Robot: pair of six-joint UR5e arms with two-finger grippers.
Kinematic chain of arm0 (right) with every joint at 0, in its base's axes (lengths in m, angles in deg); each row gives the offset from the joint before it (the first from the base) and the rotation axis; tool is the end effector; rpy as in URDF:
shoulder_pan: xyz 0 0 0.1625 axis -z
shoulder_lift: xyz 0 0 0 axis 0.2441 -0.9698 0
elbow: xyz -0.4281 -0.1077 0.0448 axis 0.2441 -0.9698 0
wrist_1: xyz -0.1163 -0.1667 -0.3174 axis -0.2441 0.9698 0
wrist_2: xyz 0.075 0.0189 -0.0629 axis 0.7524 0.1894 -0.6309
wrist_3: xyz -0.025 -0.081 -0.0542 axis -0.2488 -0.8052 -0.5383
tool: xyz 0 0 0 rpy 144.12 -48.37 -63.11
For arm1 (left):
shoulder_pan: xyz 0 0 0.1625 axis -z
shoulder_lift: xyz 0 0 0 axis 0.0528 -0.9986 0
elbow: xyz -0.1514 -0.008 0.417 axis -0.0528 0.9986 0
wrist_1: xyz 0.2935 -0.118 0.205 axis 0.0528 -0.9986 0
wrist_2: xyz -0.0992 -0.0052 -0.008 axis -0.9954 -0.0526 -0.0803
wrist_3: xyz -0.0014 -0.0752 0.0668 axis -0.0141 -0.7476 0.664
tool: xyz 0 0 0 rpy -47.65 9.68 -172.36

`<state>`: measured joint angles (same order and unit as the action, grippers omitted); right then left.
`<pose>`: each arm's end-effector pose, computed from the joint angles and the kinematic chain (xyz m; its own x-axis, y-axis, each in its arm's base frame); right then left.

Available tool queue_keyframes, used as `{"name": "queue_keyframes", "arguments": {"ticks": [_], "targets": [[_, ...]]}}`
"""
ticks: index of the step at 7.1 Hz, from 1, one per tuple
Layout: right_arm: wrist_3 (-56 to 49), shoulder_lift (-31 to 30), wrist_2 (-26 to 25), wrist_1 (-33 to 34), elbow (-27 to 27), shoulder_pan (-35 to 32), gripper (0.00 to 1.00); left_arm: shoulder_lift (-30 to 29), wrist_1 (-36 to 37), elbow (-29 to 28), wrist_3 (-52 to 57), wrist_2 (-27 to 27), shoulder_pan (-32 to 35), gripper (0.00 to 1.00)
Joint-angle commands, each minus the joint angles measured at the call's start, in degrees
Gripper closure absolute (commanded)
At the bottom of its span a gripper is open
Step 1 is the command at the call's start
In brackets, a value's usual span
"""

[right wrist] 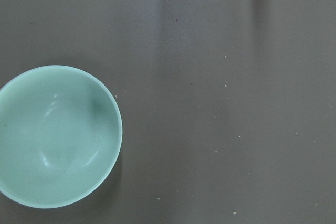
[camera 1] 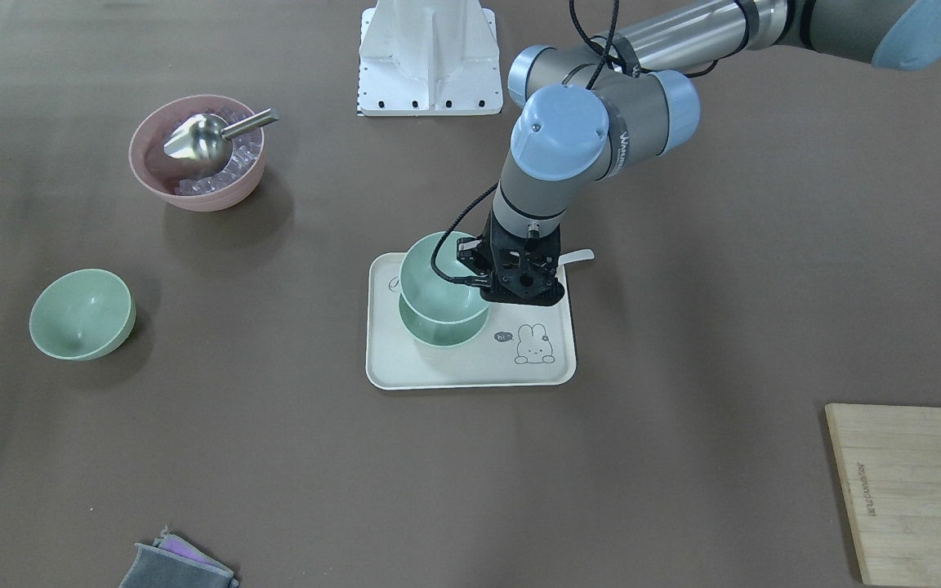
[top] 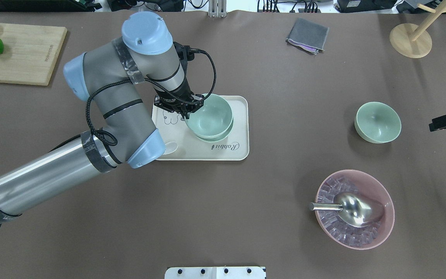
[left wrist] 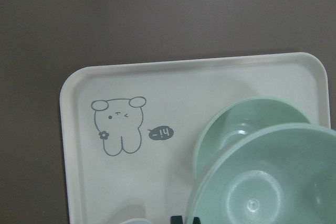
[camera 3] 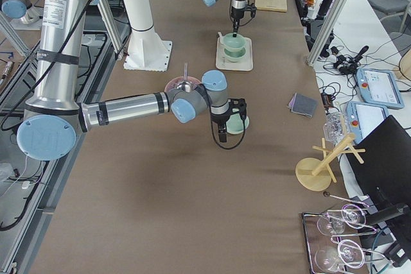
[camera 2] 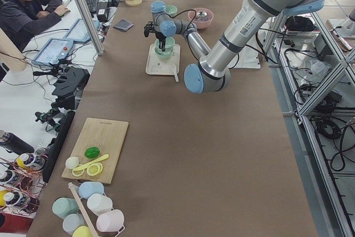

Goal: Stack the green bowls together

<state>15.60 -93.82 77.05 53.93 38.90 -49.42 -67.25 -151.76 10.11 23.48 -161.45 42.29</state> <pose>-0.1072 -0.3981 0.5634 0.7438 -0.0510 0.6664 -0.0813 0.9828 0.1660 0.5054 -0.5210 0.2210 0.6186 0.0609 -0.7834 -0.0360 0.9981 0.0491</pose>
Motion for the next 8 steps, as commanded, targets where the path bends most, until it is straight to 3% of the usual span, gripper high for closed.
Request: {"name": "queue_keyframes", "arguments": {"ticks": [1,3,8], "targets": [[0.0,0.0,0.0,0.0,0.1,0.0,0.00,-0.5,-2.6,-2.0,-0.7,0.4,-0.3,1.00],[0.0,0.1,0.0,0.0,0.3,0.0,0.00,-0.4,-6.3,-4.2,-2.0,0.6,-0.3,1.00],[0.1,0.4,0.0,0.0,0.3,0.0,0.00,-0.3,-7.0,-4.9,-2.3,0.6,-0.3,1.00]]}}
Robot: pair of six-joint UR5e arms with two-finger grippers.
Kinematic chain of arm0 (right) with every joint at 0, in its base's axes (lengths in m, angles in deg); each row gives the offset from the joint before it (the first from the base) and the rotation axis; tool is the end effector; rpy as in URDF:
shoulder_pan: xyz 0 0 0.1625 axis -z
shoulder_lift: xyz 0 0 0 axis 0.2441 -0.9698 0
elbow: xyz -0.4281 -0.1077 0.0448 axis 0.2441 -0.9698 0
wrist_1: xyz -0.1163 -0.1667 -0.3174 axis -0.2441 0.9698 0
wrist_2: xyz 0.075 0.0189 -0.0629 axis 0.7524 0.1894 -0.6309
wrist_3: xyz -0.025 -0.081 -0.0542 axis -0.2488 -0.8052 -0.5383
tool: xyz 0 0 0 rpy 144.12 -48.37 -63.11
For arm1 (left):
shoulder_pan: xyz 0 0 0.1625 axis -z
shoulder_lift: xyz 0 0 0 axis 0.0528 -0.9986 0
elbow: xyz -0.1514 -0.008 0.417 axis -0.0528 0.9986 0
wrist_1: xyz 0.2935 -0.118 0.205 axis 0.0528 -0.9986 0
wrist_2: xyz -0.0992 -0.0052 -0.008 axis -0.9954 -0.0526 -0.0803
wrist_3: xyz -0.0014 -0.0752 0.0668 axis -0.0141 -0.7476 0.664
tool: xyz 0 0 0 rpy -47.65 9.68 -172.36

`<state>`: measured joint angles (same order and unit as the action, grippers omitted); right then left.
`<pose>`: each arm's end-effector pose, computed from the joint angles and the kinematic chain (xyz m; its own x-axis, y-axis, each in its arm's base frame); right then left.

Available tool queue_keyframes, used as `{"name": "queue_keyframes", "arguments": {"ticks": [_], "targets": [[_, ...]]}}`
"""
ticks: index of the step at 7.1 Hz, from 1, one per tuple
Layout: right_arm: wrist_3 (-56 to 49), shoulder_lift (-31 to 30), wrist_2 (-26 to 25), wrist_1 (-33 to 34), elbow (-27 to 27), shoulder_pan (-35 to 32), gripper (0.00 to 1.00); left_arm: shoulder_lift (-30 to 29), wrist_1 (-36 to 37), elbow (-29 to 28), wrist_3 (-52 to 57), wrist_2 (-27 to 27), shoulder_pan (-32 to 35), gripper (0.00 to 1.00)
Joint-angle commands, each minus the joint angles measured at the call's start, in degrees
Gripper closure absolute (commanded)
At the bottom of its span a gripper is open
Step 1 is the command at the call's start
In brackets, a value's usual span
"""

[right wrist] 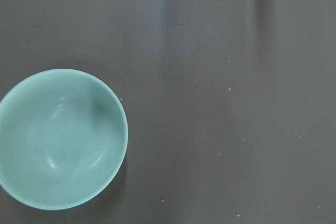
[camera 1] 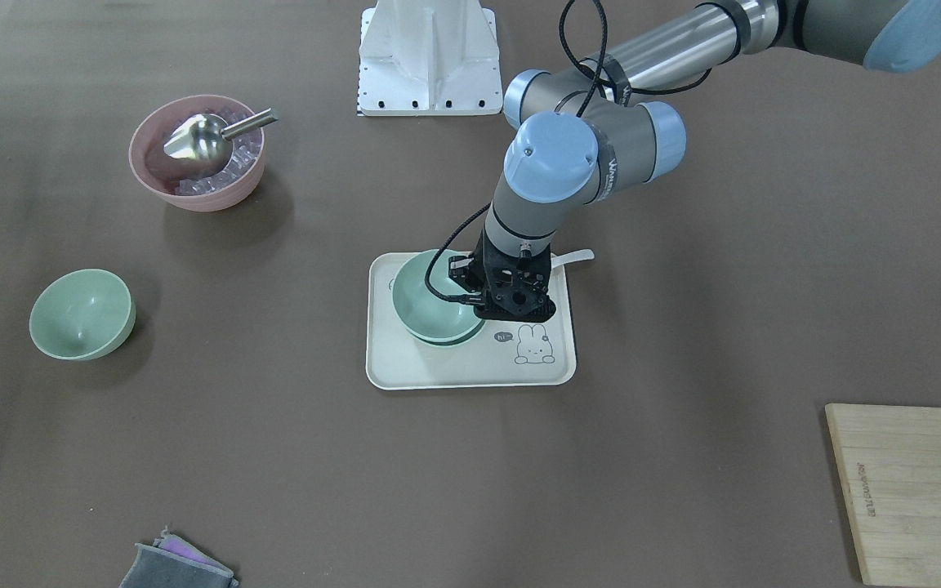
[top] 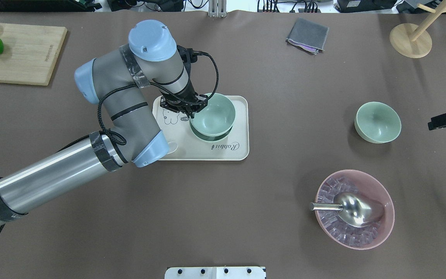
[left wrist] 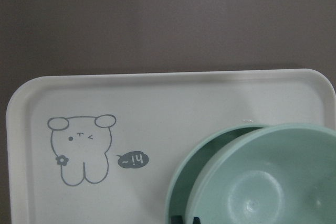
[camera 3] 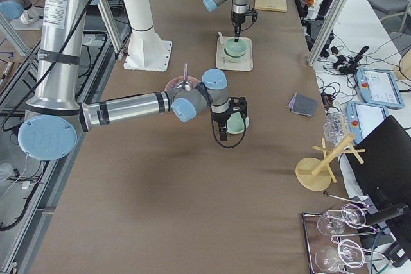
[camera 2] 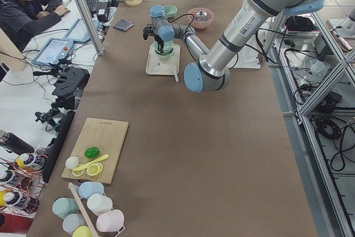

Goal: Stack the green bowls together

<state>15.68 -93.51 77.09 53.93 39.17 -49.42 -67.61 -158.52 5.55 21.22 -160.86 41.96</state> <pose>-0.1081 -0.3998 0.5589 0.7403 -0.0558 0.6700 -0.0829 0.9814 0.1733 0.5221 -0.5303 0.2333 0.5956 0.0472 -0.8019 -0.0089 0.9986 0.0522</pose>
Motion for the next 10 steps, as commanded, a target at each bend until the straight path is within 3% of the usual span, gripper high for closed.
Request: {"name": "queue_keyframes", "arguments": {"ticks": [1,10], "targets": [[0.0,0.2,0.0,0.0,0.0,0.0,0.00,0.1,-1.4,-1.2,0.0,0.0,0.0,1.00],[0.0,0.3,0.0,0.0,-0.1,0.0,0.00,0.1,-3.5,-2.1,0.4,-0.1,-0.8,1.00]]}}
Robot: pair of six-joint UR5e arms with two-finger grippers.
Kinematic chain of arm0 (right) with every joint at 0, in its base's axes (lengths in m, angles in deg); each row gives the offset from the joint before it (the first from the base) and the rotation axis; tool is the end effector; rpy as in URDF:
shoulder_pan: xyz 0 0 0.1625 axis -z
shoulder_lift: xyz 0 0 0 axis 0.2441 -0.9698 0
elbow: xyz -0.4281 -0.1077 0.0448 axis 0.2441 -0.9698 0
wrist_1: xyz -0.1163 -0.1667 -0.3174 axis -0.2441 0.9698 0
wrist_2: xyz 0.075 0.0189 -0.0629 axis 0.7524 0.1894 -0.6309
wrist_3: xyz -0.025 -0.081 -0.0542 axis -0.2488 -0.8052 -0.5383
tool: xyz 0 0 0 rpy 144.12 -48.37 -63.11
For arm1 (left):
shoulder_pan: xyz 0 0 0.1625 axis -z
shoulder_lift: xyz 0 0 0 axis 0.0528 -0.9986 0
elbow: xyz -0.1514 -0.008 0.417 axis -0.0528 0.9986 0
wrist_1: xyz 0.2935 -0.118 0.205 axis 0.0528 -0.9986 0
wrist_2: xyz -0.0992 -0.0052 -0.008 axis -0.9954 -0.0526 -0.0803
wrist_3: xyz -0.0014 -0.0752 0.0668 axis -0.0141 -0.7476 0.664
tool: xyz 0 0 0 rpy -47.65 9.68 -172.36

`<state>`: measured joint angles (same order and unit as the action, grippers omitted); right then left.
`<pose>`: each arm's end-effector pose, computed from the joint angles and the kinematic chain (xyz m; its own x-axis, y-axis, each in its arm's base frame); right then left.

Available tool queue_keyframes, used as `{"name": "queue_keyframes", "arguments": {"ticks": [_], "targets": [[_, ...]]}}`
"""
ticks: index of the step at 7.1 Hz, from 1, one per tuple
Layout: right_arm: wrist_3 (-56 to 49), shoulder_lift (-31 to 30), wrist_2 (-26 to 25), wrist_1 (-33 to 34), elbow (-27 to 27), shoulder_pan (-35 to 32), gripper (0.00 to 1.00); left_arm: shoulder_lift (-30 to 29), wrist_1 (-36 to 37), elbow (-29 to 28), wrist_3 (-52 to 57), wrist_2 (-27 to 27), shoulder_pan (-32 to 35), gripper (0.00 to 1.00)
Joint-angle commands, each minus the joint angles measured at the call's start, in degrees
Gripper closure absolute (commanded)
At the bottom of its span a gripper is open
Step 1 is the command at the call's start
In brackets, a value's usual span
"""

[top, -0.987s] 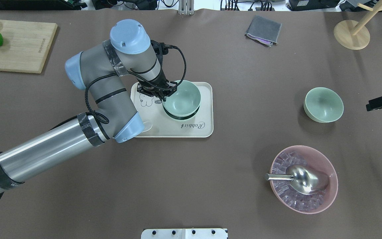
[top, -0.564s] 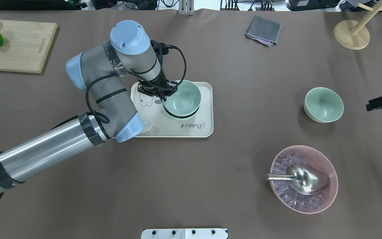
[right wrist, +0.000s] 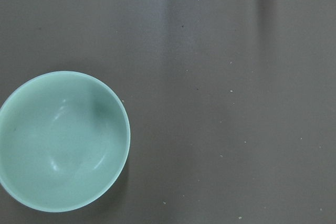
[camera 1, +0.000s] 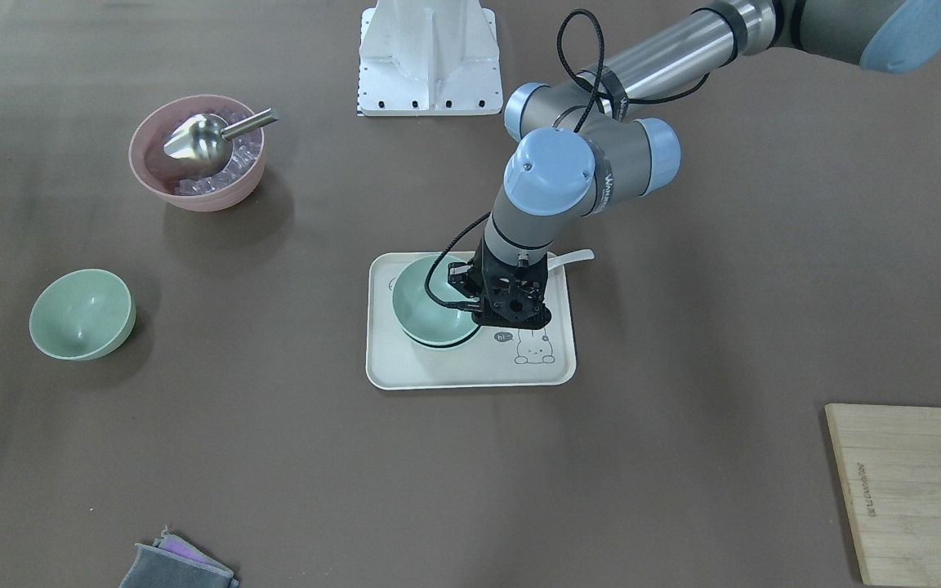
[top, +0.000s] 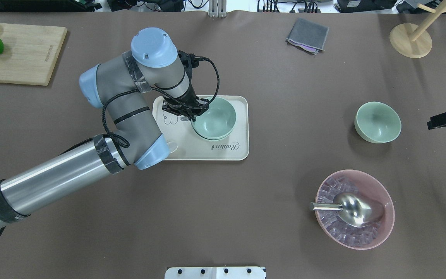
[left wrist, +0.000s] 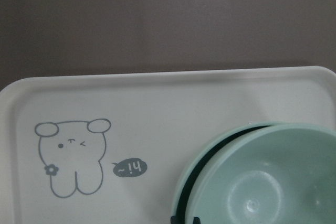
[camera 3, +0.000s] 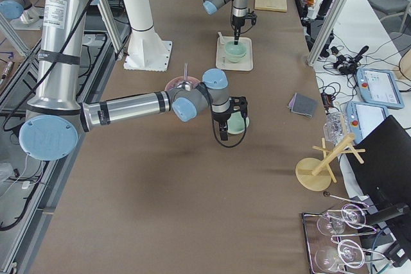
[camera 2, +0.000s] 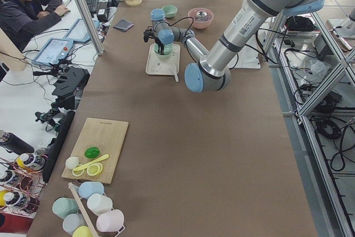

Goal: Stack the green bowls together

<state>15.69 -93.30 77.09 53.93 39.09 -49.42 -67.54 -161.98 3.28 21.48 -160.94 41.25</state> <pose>-0.1088 -0.4012 0.5581 0.7396 -0.0570 0.6706 -0.0832 0.9810 0.1751 0.5349 -0.5285 0.2426 0.5820 0.0689 -0.8103 -0.0240 0.9974 0.0676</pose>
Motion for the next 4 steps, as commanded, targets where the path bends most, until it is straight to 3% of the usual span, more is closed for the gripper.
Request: {"name": "queue_keyframes", "arguments": {"ticks": [1,2,3,4], "targets": [[0.0,0.0,0.0,0.0,0.0,0.0,0.00,0.0,0.0,0.2,0.3,0.0,-0.1,1.00],[0.0,0.0,0.0,0.0,0.0,0.0,0.00,-0.1,0.0,0.3,0.5,0.0,-0.1,0.79],[0.0,0.0,0.0,0.0,0.0,0.0,0.00,-0.1,-0.3,0.4,0.5,-0.1,-0.1,0.42],[0.0,0.0,0.0,0.0,0.0,0.0,0.00,0.2,-2.4,0.4,0.6,0.0,-0.1,0.26]]}}
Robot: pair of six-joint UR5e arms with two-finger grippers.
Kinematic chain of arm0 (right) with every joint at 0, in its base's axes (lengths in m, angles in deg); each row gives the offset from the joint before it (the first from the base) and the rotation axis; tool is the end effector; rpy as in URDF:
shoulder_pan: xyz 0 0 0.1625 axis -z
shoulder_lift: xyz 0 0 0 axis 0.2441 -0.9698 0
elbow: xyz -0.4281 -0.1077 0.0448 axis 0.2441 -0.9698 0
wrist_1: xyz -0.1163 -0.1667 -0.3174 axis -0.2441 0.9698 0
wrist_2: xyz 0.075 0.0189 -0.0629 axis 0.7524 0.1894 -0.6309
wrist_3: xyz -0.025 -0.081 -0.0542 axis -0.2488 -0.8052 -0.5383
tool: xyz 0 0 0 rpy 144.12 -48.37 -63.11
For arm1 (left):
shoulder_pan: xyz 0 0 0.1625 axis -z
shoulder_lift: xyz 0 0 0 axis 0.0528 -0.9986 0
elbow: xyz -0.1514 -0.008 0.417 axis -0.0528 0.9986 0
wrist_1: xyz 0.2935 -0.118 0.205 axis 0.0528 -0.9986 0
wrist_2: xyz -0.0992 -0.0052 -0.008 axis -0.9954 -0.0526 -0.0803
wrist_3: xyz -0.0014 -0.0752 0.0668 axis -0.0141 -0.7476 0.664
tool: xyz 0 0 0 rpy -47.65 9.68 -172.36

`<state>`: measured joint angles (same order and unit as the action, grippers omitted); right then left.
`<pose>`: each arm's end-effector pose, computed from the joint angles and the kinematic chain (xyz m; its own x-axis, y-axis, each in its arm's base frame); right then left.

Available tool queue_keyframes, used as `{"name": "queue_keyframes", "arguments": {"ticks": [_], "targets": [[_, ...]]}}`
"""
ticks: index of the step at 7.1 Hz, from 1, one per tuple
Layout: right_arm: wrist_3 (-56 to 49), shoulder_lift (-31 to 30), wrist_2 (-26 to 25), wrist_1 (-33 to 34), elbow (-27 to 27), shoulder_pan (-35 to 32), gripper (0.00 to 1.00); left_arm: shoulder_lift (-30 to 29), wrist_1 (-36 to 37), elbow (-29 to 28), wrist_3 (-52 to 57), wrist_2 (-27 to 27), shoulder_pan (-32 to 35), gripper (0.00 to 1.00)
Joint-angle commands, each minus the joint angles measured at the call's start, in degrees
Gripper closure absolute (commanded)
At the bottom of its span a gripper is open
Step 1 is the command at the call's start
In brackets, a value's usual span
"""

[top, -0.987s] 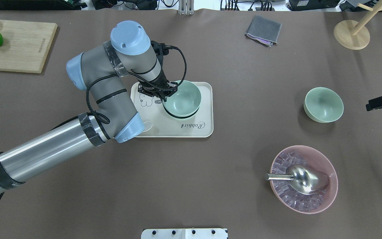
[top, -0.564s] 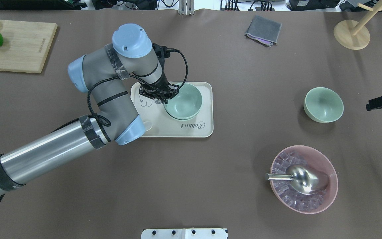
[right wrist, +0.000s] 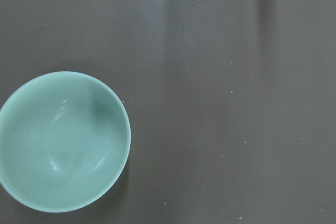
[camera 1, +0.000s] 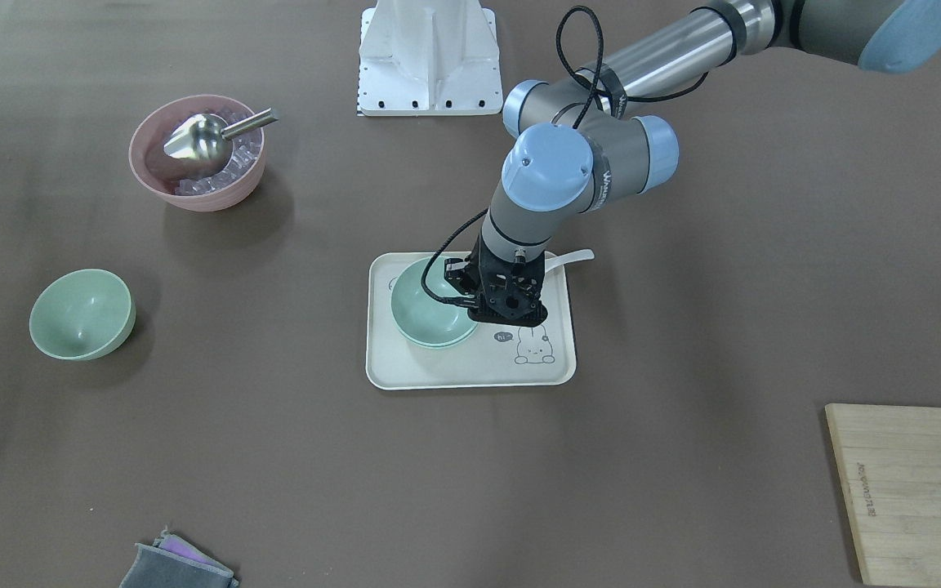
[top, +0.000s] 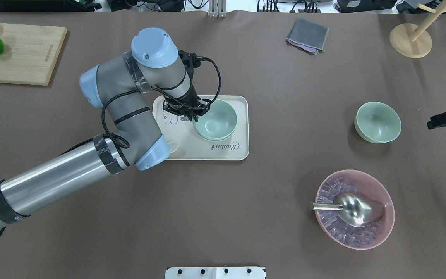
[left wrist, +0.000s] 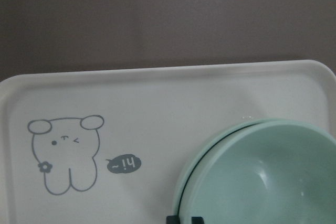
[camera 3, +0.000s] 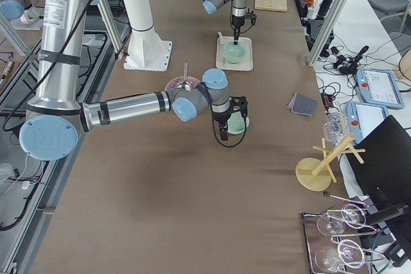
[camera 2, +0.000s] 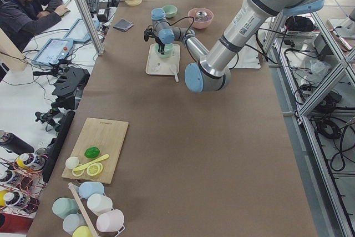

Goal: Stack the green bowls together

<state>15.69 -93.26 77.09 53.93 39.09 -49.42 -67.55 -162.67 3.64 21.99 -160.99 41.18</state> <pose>-0.1089 -0.4014 0.5578 0.7394 -0.0574 0.6708 -0.0832 0.9809 0.1757 0.5343 -0.5268 0.2382 0.5695 0.0878 -0.8173 -0.0298 0.9958 0.0862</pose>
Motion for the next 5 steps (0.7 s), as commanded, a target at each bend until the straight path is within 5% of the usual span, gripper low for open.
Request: {"name": "queue_keyframes", "arguments": {"ticks": [1,3,5], "targets": [[0.0,0.0,0.1,0.0,0.0,0.0,0.00,0.1,-1.8,0.1,0.1,0.0,0.1,0.23],[-0.1,0.0,0.2,0.0,0.0,0.0,0.00,0.3,-1.4,2.8,0.0,0.1,0.7,0.03],[-0.3,0.8,0.3,0.1,-0.3,0.1,0.00,3.9,-1.2,6.2,3.2,-0.7,4.3,0.02]]}}
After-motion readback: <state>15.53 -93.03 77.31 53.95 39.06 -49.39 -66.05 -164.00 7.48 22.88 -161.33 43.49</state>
